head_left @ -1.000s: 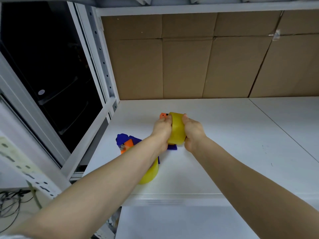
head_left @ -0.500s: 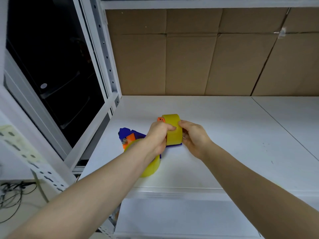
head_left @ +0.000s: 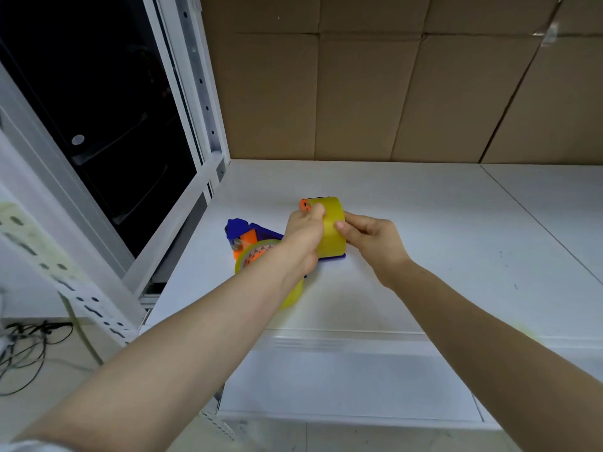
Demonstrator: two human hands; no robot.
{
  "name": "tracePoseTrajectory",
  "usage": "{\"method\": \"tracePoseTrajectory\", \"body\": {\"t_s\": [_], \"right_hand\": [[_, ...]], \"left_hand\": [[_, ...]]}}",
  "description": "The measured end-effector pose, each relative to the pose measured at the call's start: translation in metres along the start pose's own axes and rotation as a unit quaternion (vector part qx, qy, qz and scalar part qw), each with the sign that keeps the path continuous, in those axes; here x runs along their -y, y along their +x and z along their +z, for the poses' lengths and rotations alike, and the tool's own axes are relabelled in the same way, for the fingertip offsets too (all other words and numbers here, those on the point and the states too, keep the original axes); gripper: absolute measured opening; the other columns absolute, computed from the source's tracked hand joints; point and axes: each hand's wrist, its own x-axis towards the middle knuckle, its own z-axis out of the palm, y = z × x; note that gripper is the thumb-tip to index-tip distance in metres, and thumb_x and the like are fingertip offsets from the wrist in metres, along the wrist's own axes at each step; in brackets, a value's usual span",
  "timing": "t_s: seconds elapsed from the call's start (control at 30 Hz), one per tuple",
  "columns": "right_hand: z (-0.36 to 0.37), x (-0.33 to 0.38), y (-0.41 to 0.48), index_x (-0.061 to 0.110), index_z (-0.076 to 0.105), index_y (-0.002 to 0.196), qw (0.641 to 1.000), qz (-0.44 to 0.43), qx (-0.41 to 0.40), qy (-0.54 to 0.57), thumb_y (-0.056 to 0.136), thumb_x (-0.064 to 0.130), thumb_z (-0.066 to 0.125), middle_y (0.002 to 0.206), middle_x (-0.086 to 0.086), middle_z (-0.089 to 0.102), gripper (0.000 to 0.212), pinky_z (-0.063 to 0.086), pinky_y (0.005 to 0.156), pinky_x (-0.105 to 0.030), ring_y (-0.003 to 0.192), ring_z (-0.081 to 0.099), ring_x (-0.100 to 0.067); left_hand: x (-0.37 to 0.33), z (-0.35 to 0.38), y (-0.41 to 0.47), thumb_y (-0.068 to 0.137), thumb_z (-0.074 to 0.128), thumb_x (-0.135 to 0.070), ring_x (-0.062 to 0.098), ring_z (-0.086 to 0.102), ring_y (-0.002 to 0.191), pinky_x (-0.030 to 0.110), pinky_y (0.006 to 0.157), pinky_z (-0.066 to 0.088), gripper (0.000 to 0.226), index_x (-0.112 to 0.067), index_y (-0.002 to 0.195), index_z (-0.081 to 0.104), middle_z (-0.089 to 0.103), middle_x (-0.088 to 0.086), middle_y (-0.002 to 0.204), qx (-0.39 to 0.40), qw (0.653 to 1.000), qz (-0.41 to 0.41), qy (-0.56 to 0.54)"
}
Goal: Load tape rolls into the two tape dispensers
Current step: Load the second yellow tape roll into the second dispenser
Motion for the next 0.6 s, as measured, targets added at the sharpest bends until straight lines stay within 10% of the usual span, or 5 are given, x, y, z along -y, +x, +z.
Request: {"method": "tracePoseTrajectory", "body": {"t_s": [0.23,0.6], "right_hand": [[0.005,0.010,0.018,0.007,0.063,0.112,0.987,0.125,-0.057,0.080,0.092,0.040,0.050,0.098,-0.012,0.069,0.041,0.054,0.084,-0.035,0.083,0.065,-0.023],[0.004,-0.009,0.003,0.006,0.060,0.123,0.998,0.014,-0.062,0.024,0.090,0.012,0.058,0.120,-0.011,0.062,0.034,0.048,0.099,-0.038,0.109,0.062,-0.028]], "left_hand": [[0.003,0.000,-0.003,0.095,0.045,-0.014,0.017,0.055,0.059,0.026,0.055,0.047,0.024,-0.016,0.073,0.052,0.057,0.005,0.070,0.020,1.000,0.023,-0.008],[-0.001,0.001,0.003,0.093,0.049,-0.019,0.021,0.055,0.062,0.030,0.059,0.048,0.022,-0.016,0.072,0.054,0.058,0.010,0.075,0.014,1.000,0.006,0.007]]}}
